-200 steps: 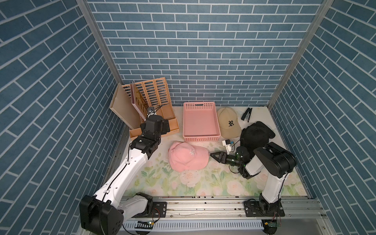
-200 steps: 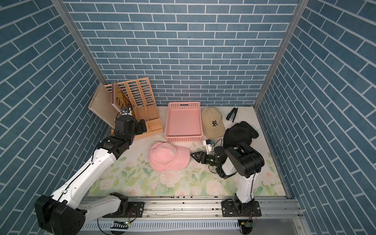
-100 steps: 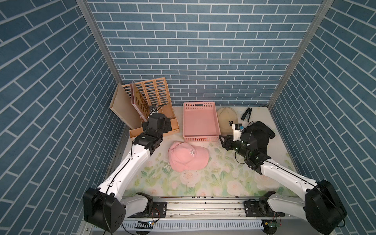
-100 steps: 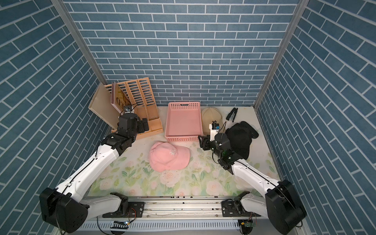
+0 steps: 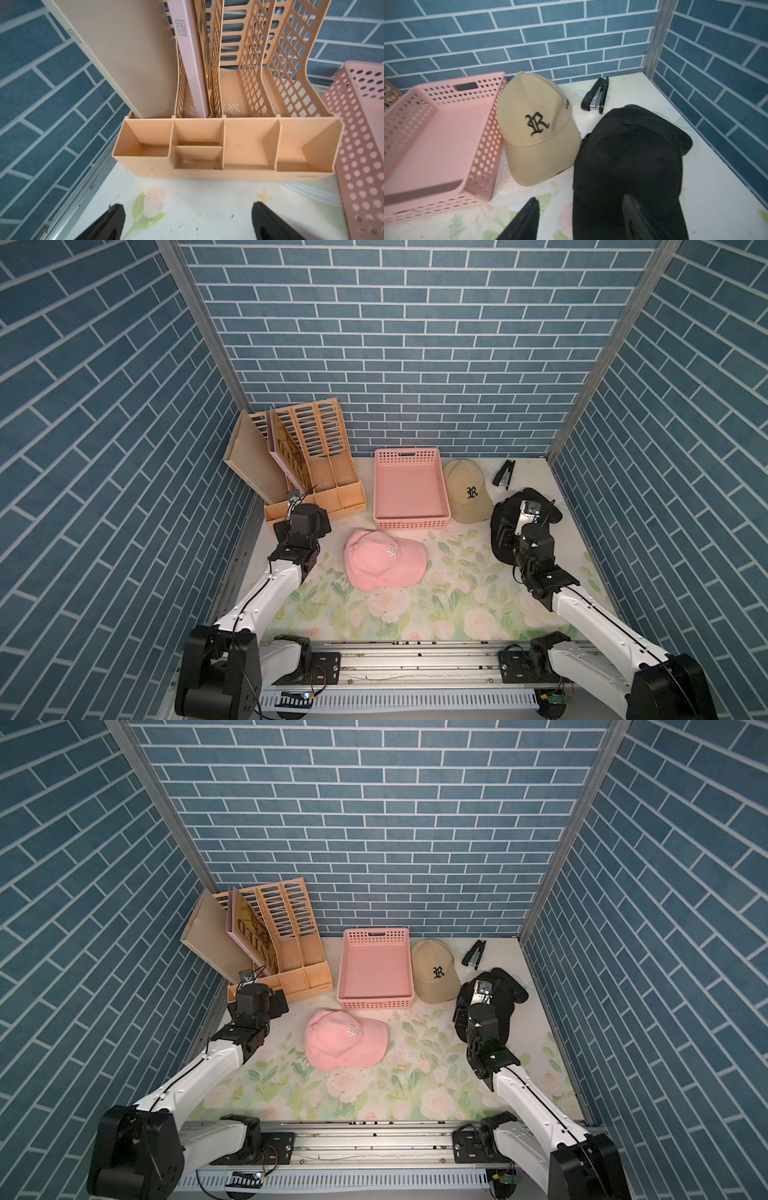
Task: Turn the baseball cap inside out
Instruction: Reset both arms
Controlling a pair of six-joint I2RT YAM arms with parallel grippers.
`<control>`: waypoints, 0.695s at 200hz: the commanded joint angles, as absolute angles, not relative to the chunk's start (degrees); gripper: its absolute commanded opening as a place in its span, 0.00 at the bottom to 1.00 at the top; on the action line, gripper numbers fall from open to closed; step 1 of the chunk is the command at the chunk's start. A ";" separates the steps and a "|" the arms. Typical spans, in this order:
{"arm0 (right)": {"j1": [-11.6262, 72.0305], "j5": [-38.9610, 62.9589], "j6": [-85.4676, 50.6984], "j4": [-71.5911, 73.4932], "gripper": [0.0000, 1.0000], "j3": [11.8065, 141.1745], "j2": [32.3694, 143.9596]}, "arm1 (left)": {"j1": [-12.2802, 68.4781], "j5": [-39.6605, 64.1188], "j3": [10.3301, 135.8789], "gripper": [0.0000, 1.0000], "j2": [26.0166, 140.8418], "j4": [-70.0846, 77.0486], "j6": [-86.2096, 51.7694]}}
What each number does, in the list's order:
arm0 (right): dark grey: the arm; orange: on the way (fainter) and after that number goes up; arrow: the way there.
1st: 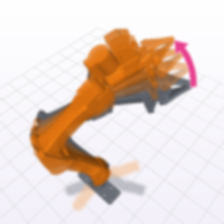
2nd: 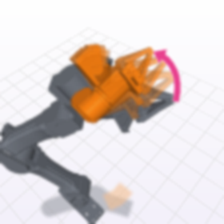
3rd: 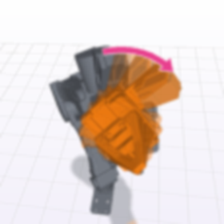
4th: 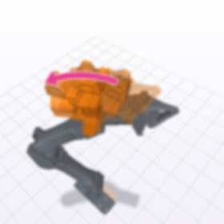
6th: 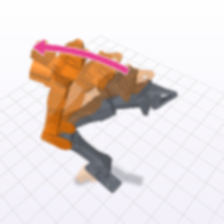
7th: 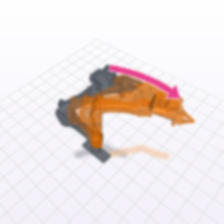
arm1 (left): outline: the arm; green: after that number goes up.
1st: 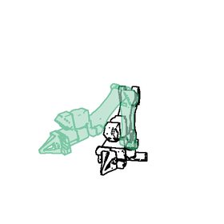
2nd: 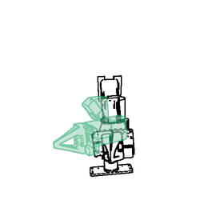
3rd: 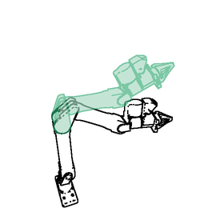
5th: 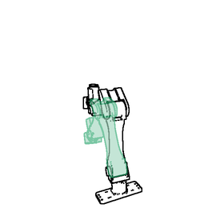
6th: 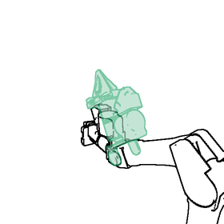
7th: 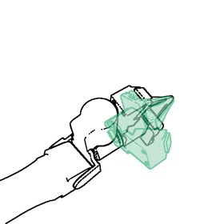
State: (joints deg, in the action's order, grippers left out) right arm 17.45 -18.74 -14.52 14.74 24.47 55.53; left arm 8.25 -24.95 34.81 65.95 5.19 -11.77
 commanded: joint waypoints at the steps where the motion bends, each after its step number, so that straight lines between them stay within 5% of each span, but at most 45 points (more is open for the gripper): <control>1: 15.49 -15.48 -12.59 20.42 0.66 21.58 56.43 | 6.93 -26.38 32.53 1.00 65.41 16.24 -7.39; 102: 9.96 -15.25 -6.06 32.81 0.67 16.45 58.27 | 5.63 -25.65 22.63 1.00 68.17 31.69 -5.80; 139: 7.70 -15.32 -3.49 49.54 0.67 13.16 66.59 | 5.55 -24.27 21.96 1.00 69.67 35.73 -4.73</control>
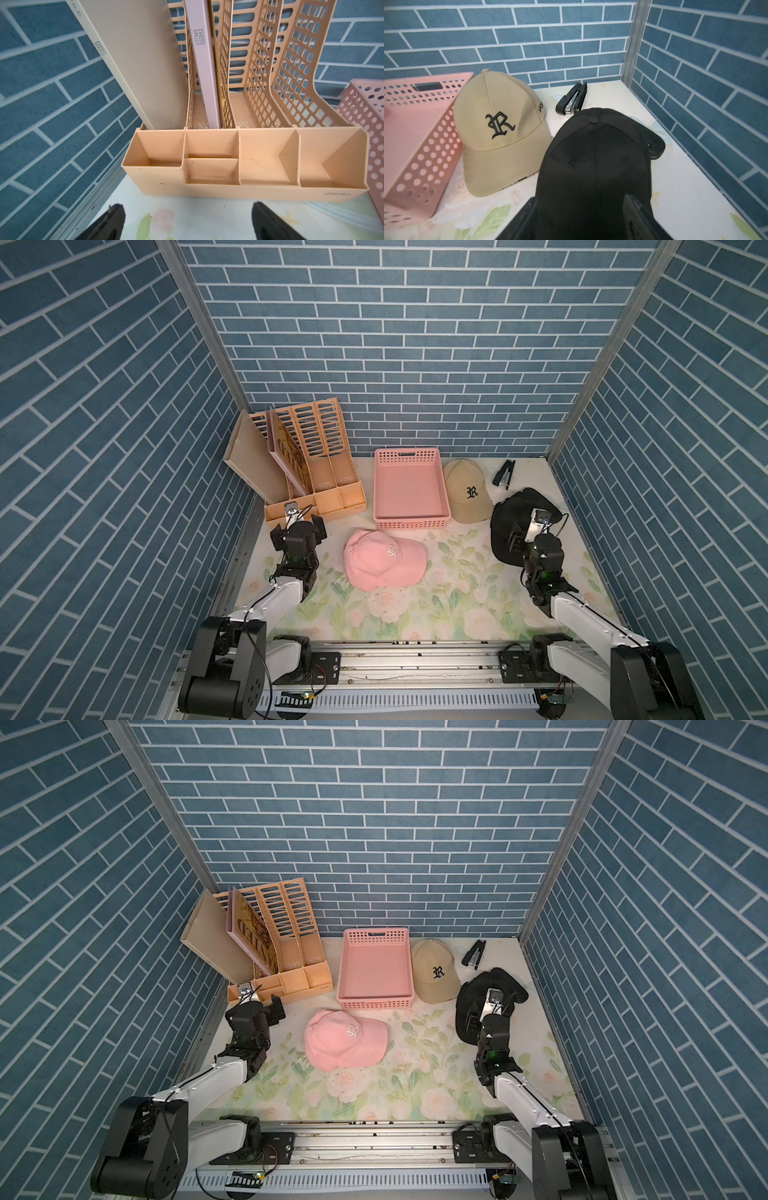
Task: Turn the baseball cap inside out
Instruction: Reset both arms
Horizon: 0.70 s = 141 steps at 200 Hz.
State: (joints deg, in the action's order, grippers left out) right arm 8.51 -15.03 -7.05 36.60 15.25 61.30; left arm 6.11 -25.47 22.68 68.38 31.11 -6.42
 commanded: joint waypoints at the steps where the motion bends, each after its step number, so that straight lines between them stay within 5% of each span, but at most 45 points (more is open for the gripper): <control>1: 7.67 -15.31 -3.37 50.08 0.67 13.13 66.91 | 5.54 -24.22 21.97 1.00 69.73 35.80 -4.65; 141: 6.68 -8.39 4.94 83.63 0.67 7.31 87.53 | 3.34 -10.09 13.54 1.00 83.54 69.06 -0.68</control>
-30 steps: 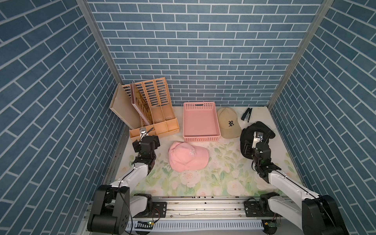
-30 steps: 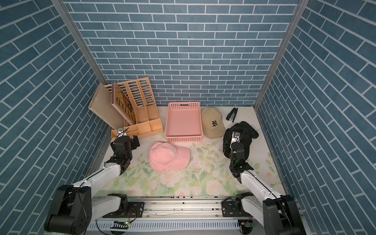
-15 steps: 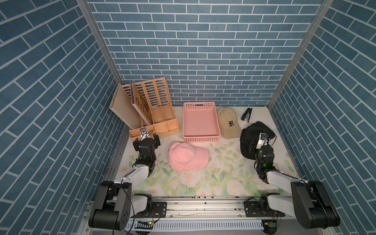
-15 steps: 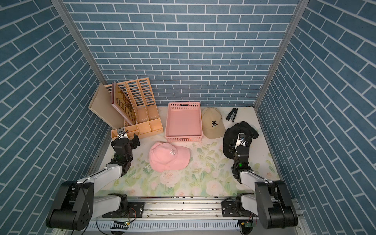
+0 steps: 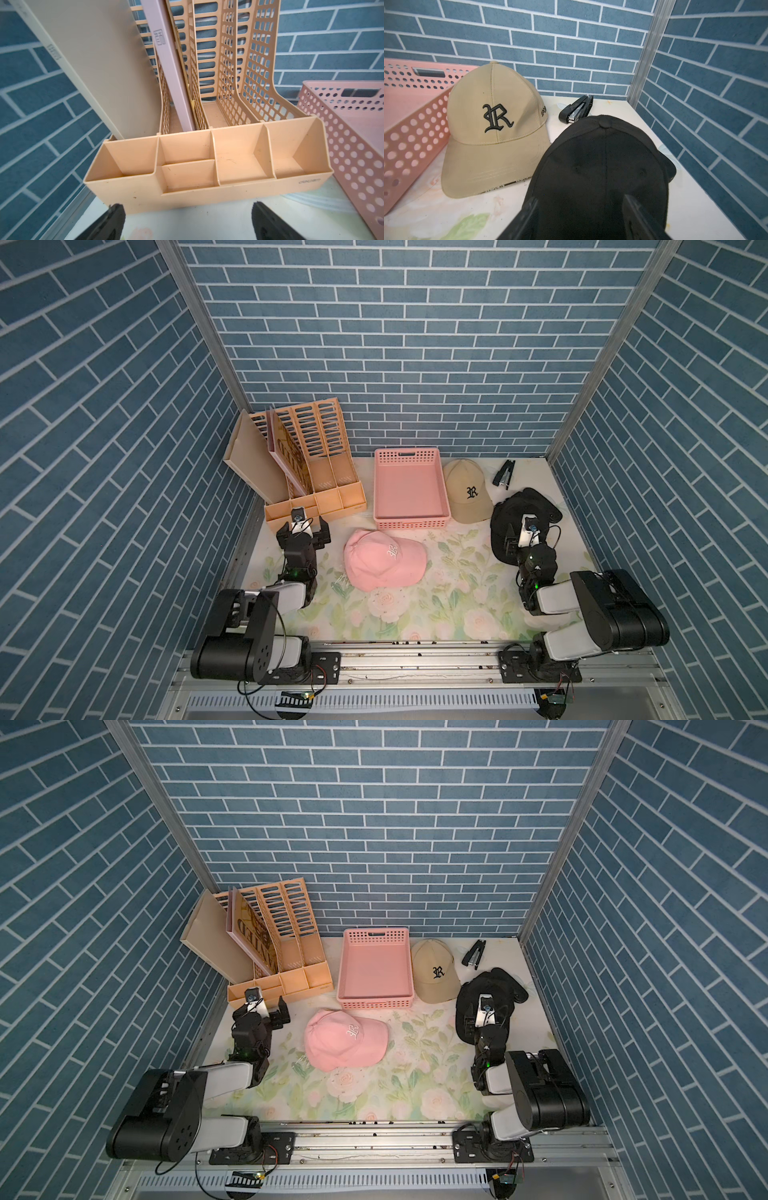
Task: Turn the baseball cap inside out
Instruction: Reset both arms
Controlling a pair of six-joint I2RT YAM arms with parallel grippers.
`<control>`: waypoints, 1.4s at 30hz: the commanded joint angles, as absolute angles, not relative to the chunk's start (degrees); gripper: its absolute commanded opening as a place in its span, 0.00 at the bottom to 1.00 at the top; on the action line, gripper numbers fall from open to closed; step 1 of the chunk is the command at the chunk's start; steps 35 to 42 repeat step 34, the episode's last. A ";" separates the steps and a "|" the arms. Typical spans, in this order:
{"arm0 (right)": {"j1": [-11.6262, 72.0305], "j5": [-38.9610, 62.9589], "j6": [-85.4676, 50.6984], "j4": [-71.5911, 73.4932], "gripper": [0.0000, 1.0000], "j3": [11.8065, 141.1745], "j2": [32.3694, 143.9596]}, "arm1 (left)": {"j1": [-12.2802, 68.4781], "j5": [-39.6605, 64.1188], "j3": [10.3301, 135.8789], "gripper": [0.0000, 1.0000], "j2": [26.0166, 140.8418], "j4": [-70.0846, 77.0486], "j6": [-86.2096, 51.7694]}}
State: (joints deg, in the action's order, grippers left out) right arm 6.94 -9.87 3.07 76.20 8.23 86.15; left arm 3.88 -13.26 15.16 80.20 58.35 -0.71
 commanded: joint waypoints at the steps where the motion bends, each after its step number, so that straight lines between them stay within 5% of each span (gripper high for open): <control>1: 6.68 -8.32 4.93 83.48 0.67 7.35 87.44 | 3.38 -10.19 13.54 1.00 83.74 69.29 -0.65; 6: 6.65 -7.65 4.85 82.01 0.71 8.02 87.41 | 3.13 -10.32 10.52 1.00 87.62 77.93 -0.82; 8: 6.64 -7.56 4.88 81.98 0.98 8.13 87.52 | 2.98 -9.36 10.60 1.00 87.53 77.76 -0.90; 9: 6.60 -7.56 4.83 81.61 1.00 8.21 87.35 | 2.92 -8.73 10.67 1.00 87.35 77.25 -0.69; 42: 5.89 -6.73 4.22 78.29 1.00 10.01 87.51 | 2.75 -7.10 11.69 1.00 87.62 75.65 -0.26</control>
